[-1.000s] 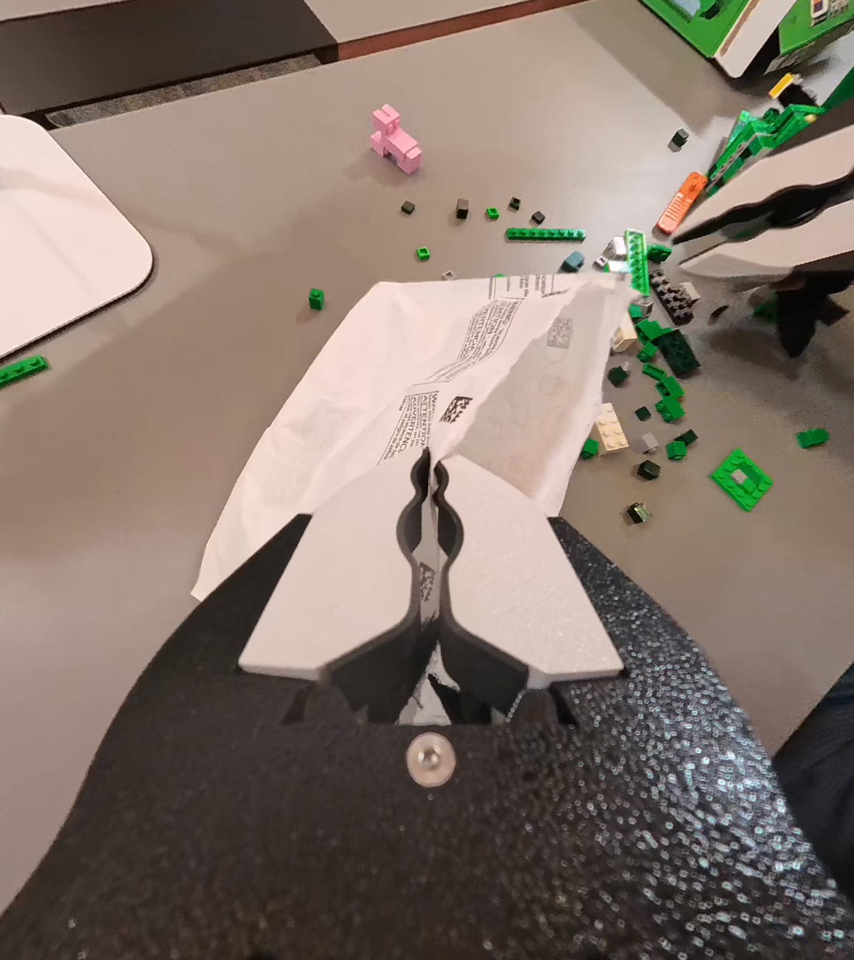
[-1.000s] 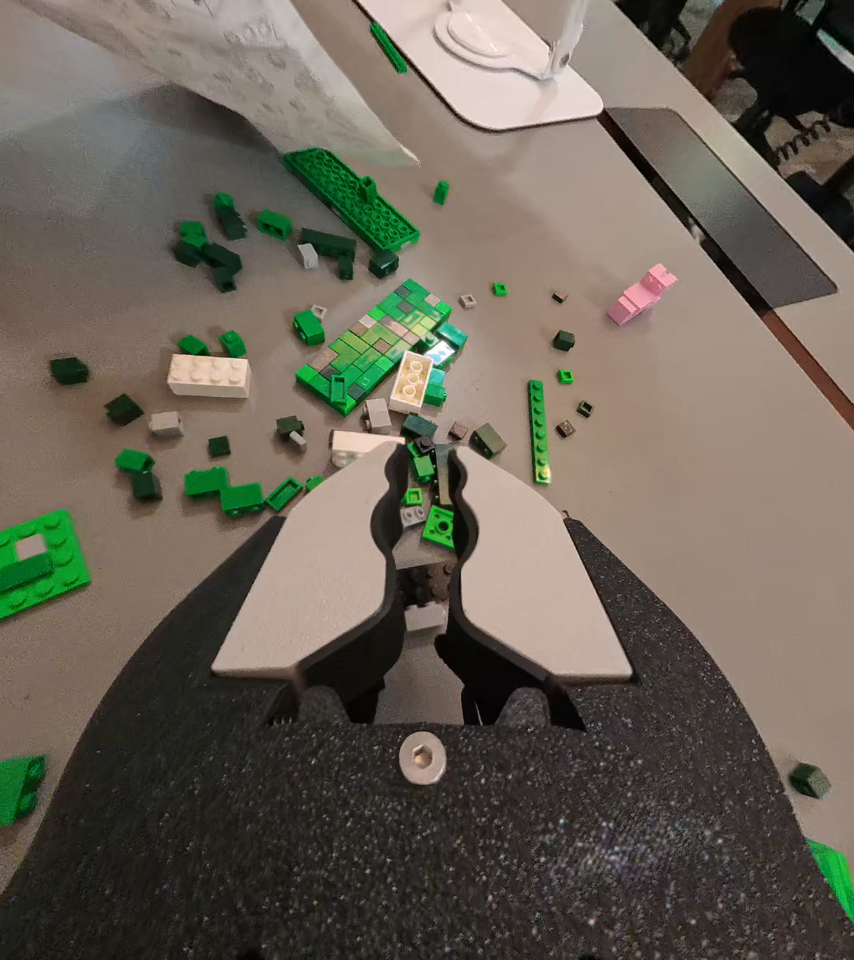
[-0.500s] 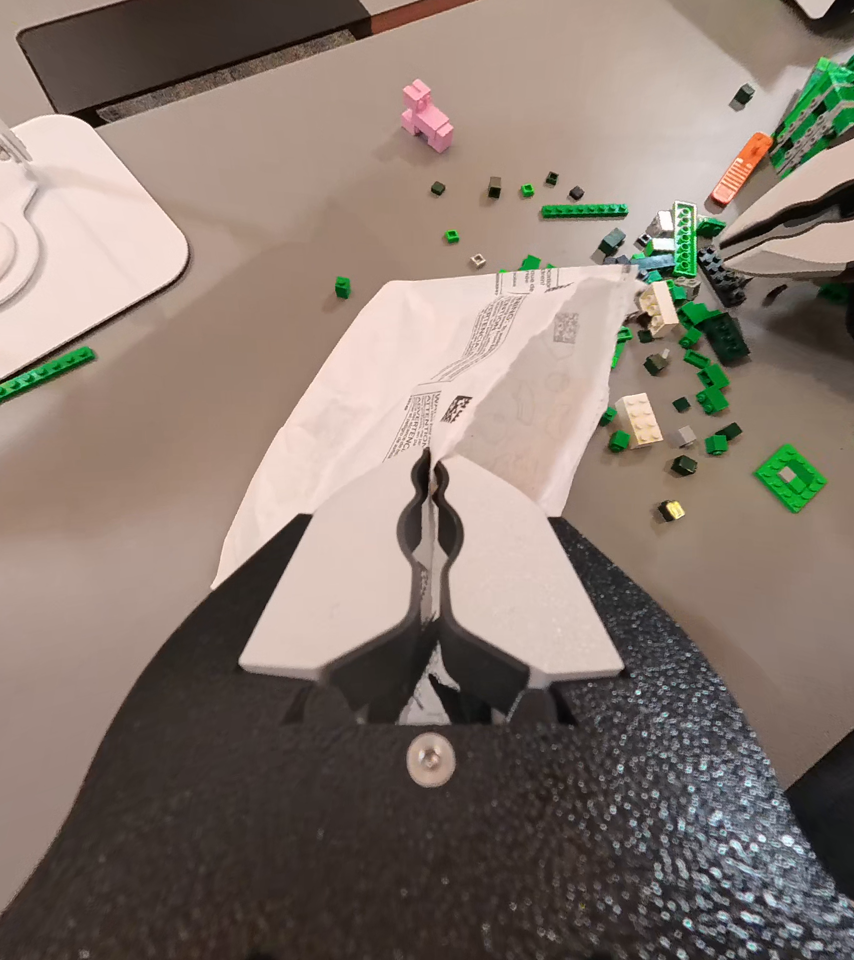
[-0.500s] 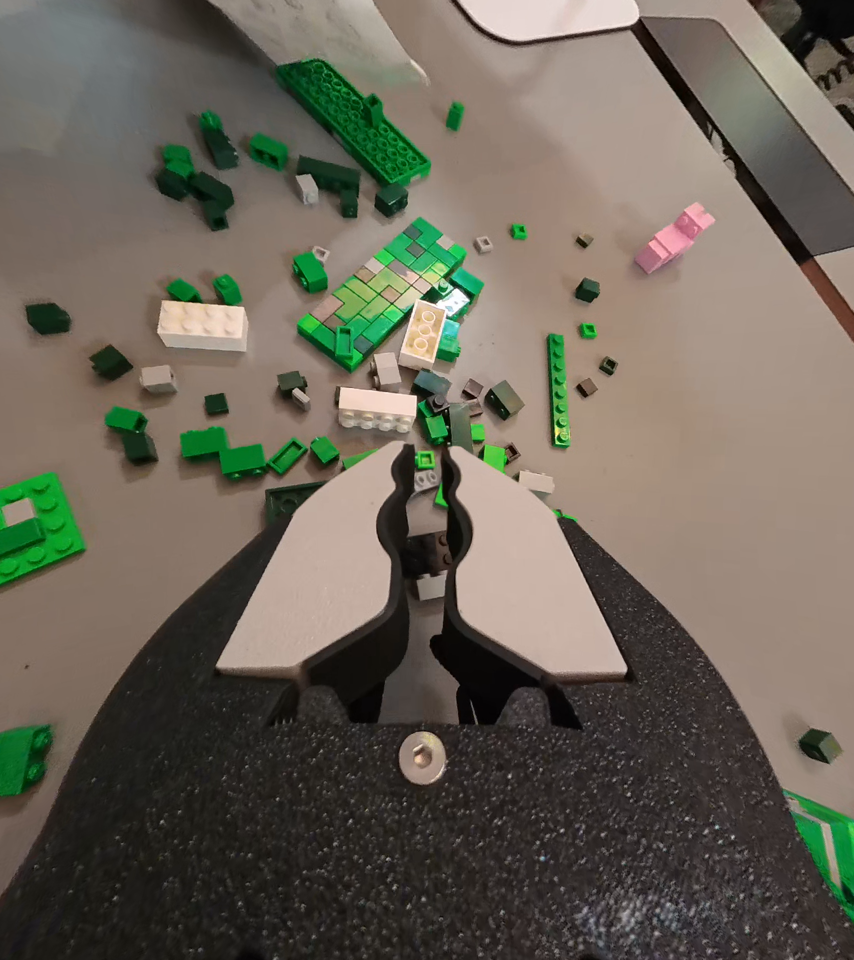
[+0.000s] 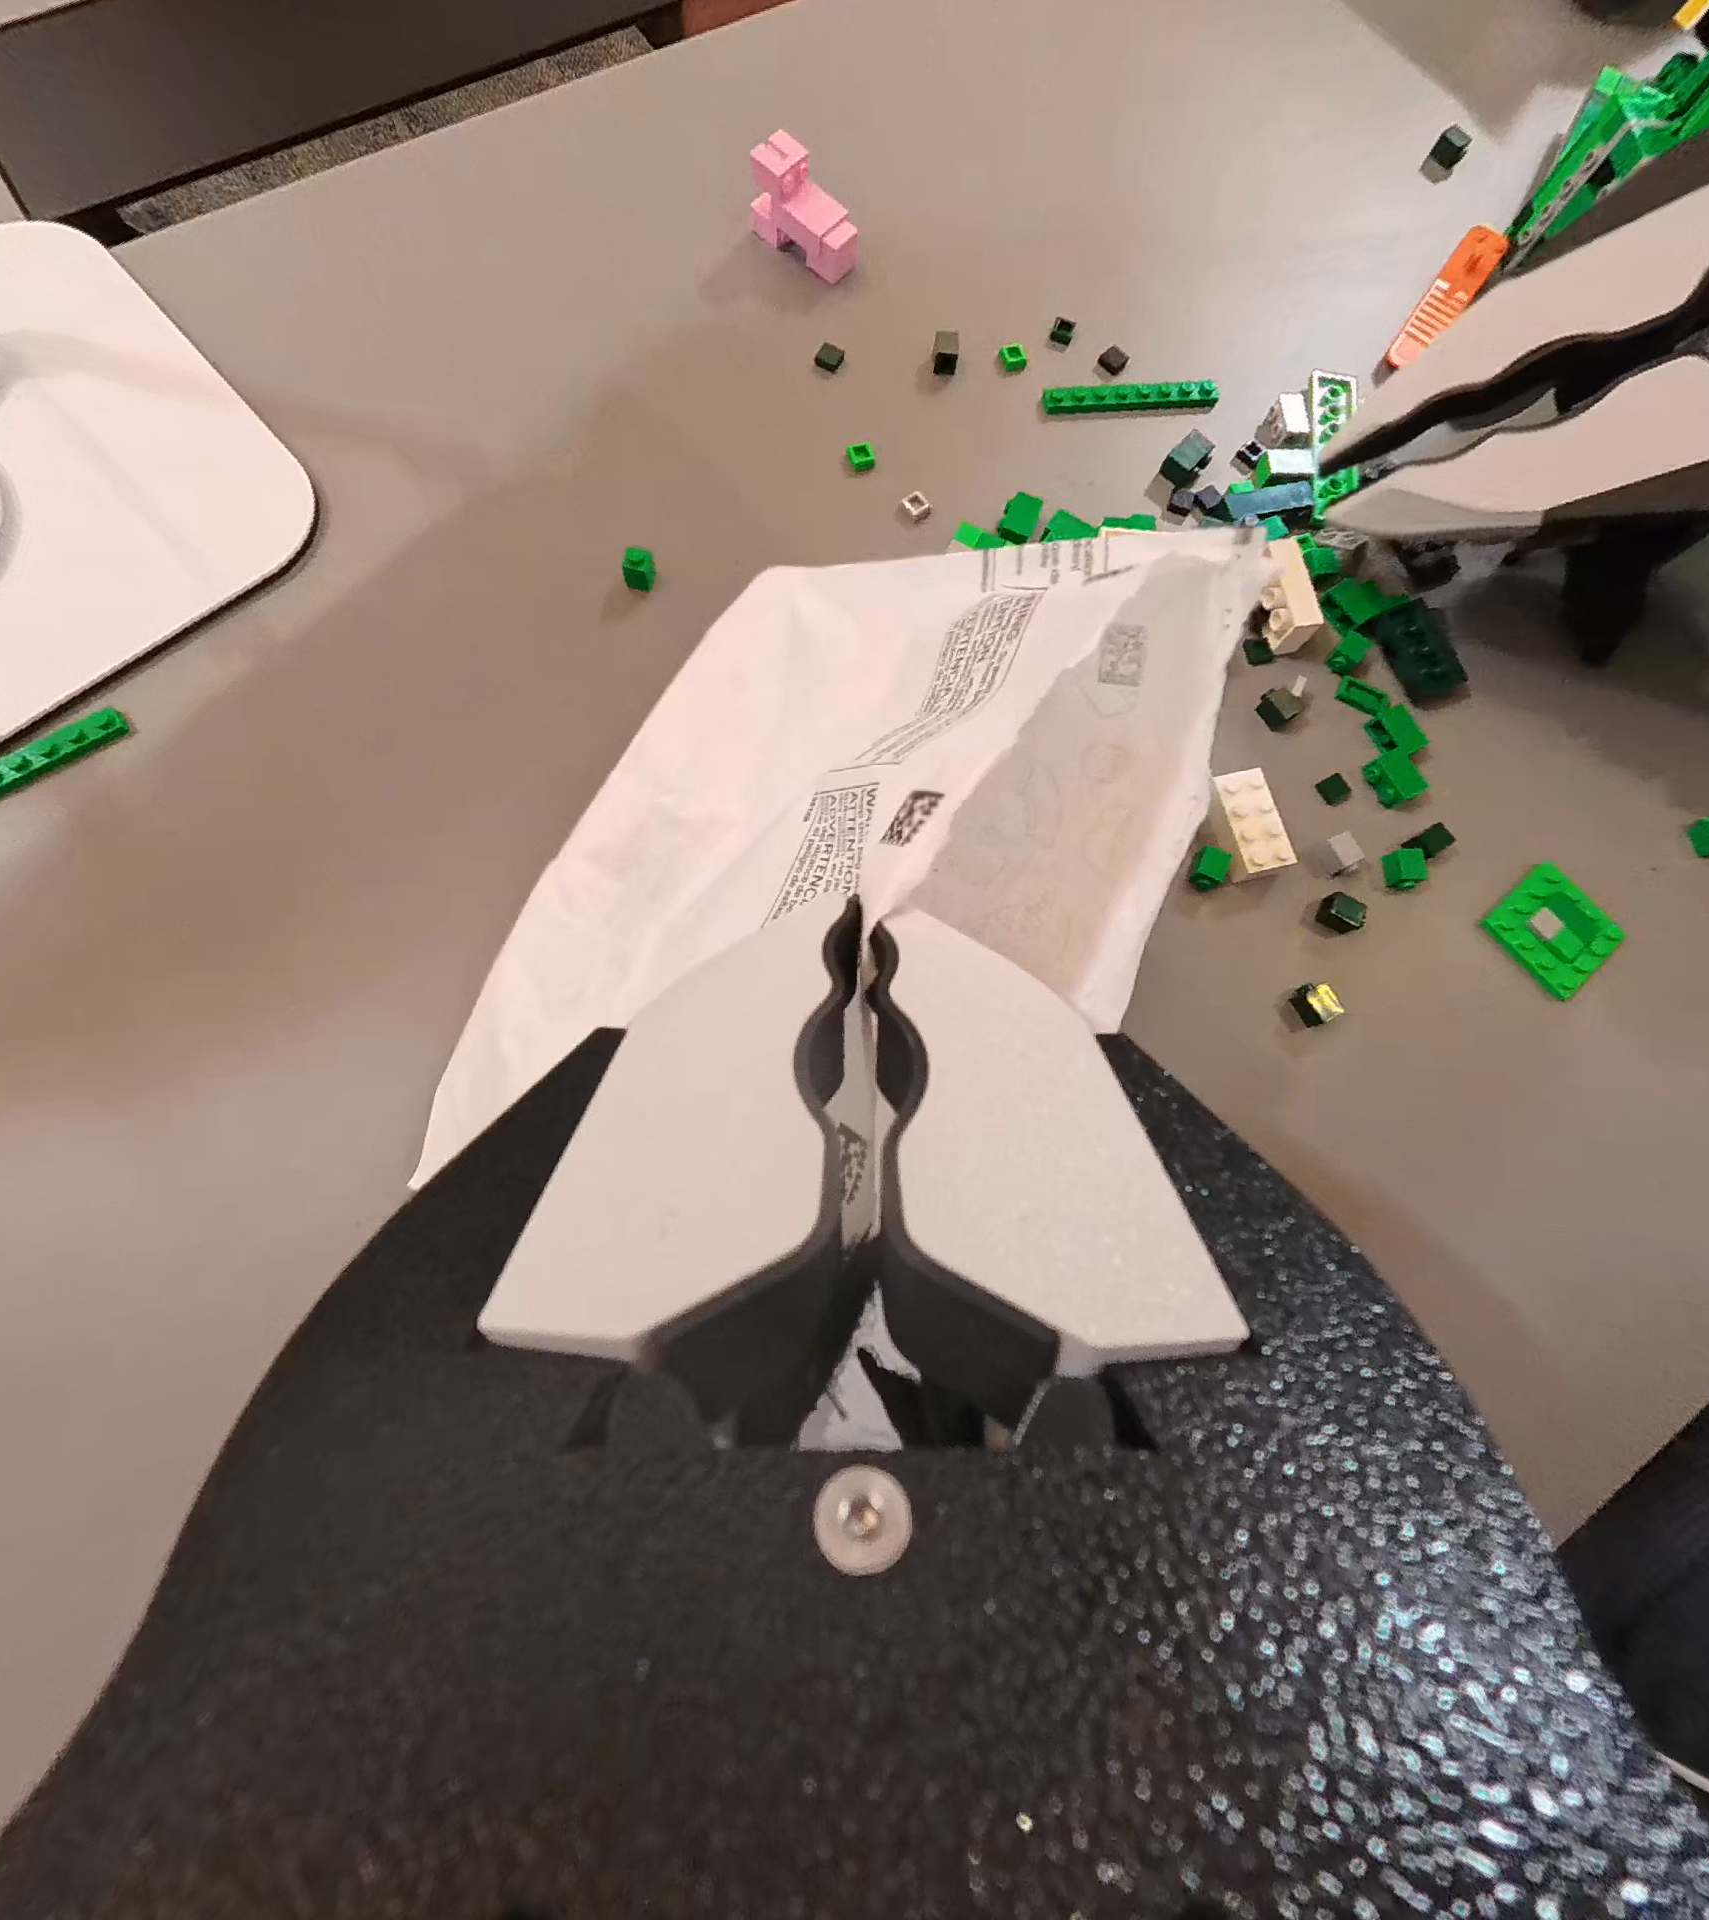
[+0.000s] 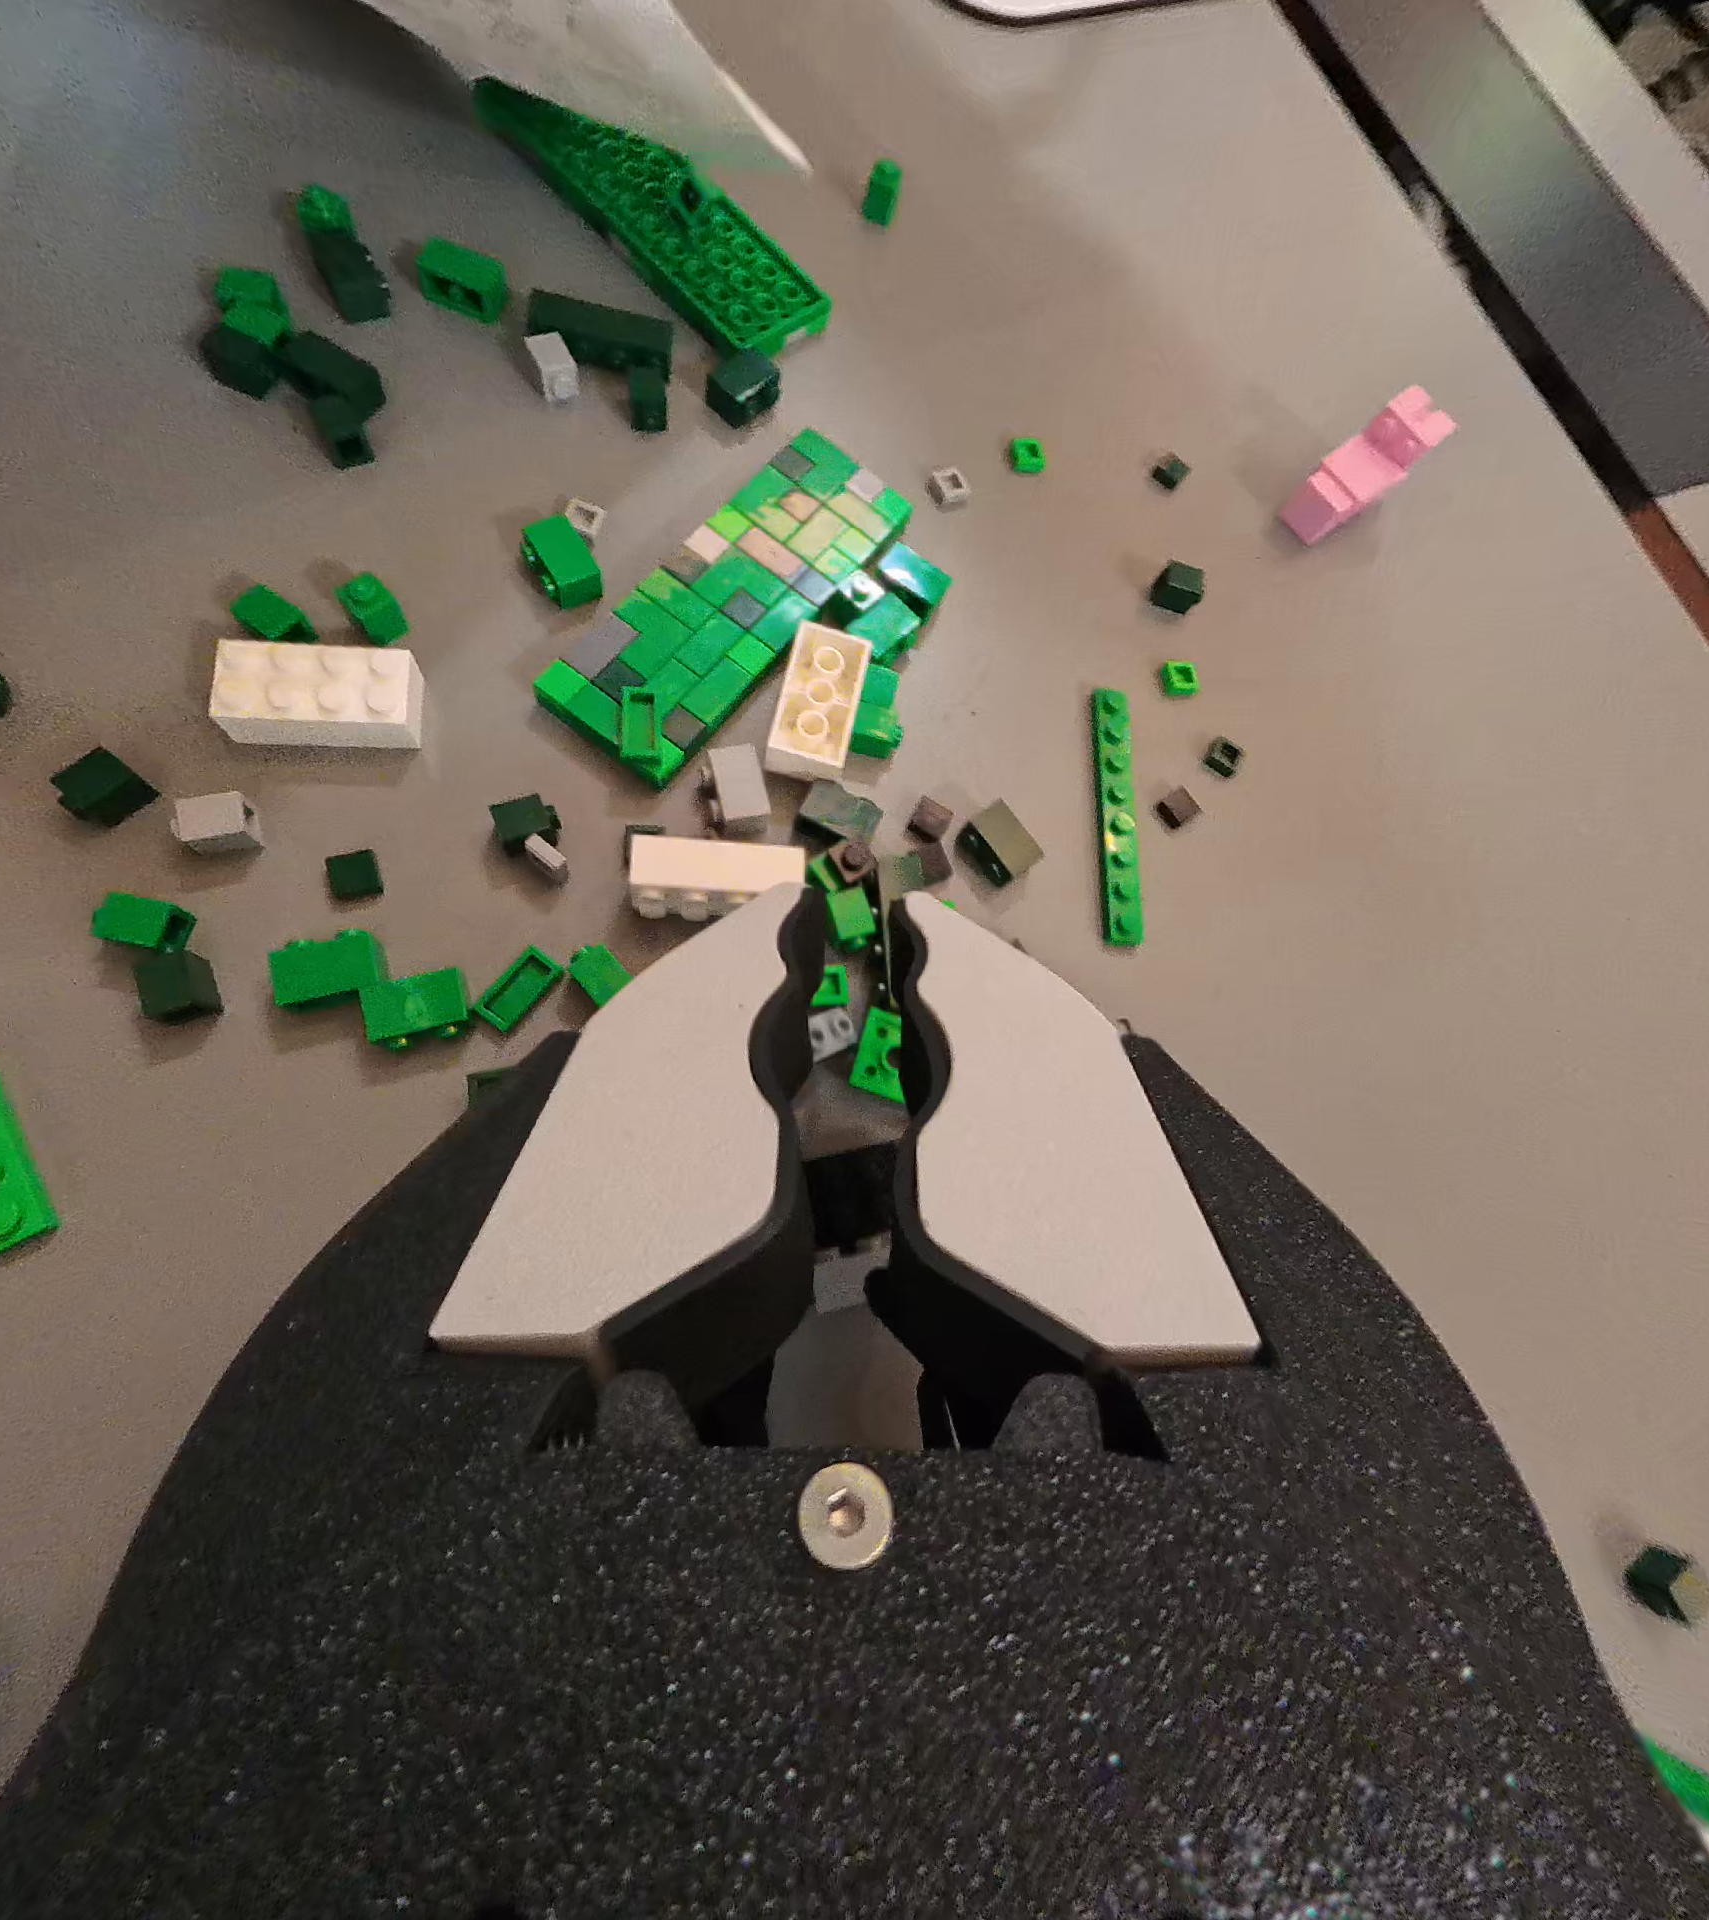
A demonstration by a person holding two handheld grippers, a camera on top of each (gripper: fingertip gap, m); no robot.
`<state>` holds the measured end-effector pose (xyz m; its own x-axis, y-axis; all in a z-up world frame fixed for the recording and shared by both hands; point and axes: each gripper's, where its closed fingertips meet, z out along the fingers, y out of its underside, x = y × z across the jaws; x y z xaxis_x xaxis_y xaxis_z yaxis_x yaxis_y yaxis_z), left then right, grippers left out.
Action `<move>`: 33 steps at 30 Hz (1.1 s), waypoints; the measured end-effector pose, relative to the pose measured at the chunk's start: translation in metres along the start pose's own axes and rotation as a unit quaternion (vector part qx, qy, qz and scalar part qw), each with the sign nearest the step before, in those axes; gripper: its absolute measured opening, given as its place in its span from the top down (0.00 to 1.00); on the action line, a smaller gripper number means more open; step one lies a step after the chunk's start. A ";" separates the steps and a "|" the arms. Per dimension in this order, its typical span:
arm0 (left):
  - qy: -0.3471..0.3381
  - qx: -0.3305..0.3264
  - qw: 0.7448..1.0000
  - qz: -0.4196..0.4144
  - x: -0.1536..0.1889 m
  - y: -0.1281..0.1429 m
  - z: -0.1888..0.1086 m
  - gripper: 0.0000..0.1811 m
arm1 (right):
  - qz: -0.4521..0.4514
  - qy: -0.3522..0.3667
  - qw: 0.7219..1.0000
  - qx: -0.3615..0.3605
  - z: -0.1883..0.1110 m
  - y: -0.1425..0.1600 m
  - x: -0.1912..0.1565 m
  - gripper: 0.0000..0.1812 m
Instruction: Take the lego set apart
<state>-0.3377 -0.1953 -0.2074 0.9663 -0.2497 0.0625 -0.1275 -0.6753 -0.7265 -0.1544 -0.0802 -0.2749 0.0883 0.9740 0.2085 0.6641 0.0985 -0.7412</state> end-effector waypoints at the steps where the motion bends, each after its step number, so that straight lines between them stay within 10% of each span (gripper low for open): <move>1: 0.000 0.001 1.000 0.001 0.000 0.000 -0.001 1.00 | -0.007 -0.012 1.000 -0.005 0.003 -0.002 -0.001 0.93; 14: 0.021 0.014 1.000 0.015 0.010 -0.006 -0.012 1.00 | -0.068 -0.168 0.981 -0.063 0.018 0.003 -0.004 0.91; 33: 0.036 -0.004 0.999 0.018 0.013 0.000 -0.004 1.00 | -0.076 -0.174 0.980 -0.060 0.024 -0.009 -0.003 0.99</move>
<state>-0.3257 -0.2016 -0.2035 0.9424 -0.3234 0.0855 -0.1646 -0.6707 -0.7232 -0.1785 -0.0789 -0.2836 -0.2644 0.9622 0.0650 0.7335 0.2443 -0.6343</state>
